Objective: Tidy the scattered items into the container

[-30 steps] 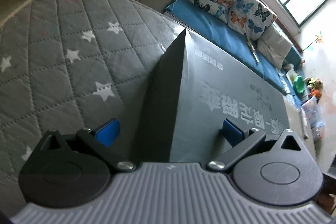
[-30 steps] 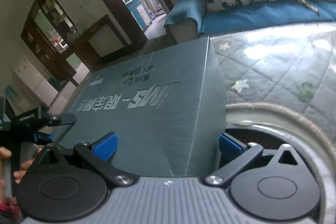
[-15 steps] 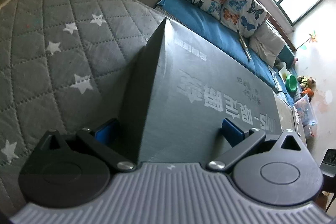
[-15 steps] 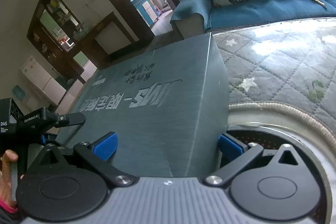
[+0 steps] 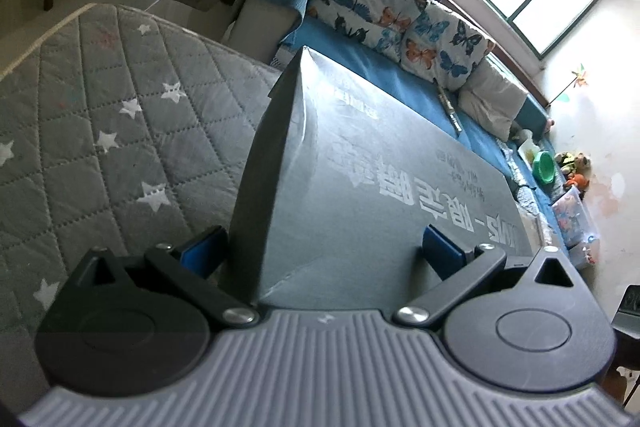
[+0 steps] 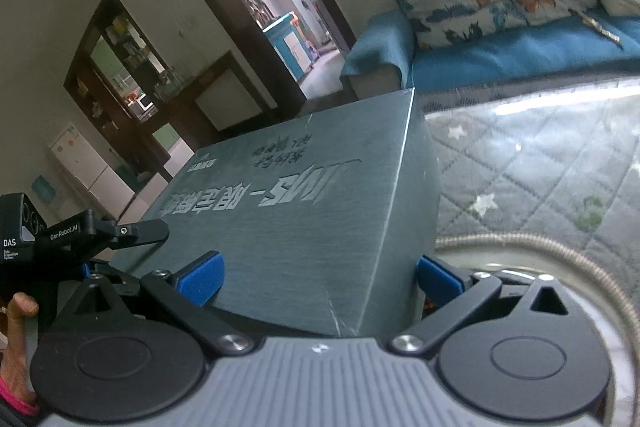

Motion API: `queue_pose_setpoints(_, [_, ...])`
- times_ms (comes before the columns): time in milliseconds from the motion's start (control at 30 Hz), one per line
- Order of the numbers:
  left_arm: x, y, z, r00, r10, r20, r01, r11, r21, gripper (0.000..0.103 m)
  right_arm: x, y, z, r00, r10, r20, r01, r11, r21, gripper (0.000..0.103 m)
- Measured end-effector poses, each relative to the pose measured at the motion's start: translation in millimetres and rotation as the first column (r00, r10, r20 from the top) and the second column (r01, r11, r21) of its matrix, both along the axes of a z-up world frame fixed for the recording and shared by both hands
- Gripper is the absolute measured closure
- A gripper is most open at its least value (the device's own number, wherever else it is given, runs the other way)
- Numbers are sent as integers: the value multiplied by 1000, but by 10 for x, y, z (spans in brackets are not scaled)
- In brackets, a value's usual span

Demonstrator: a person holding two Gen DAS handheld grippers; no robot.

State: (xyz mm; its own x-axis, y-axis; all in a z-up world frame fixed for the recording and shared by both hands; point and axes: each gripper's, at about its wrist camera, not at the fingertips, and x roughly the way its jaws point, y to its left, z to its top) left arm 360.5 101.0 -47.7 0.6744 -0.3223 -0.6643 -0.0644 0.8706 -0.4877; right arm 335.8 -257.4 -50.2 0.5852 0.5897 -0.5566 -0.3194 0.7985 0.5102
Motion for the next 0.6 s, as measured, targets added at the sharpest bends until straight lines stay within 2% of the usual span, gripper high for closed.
queue_pose_setpoints(333, [-686, -27, 392, 998, -9, 59, 8, 1000, 14, 0, -632, 19, 353, 999, 5, 52, -3, 999, -34, 0])
queue_pose_setpoints(600, [-1283, -47, 411, 999, 3, 54, -4, 1000, 10, 0, -1133, 11, 633, 996, 11, 91, -6, 998, -59, 0])
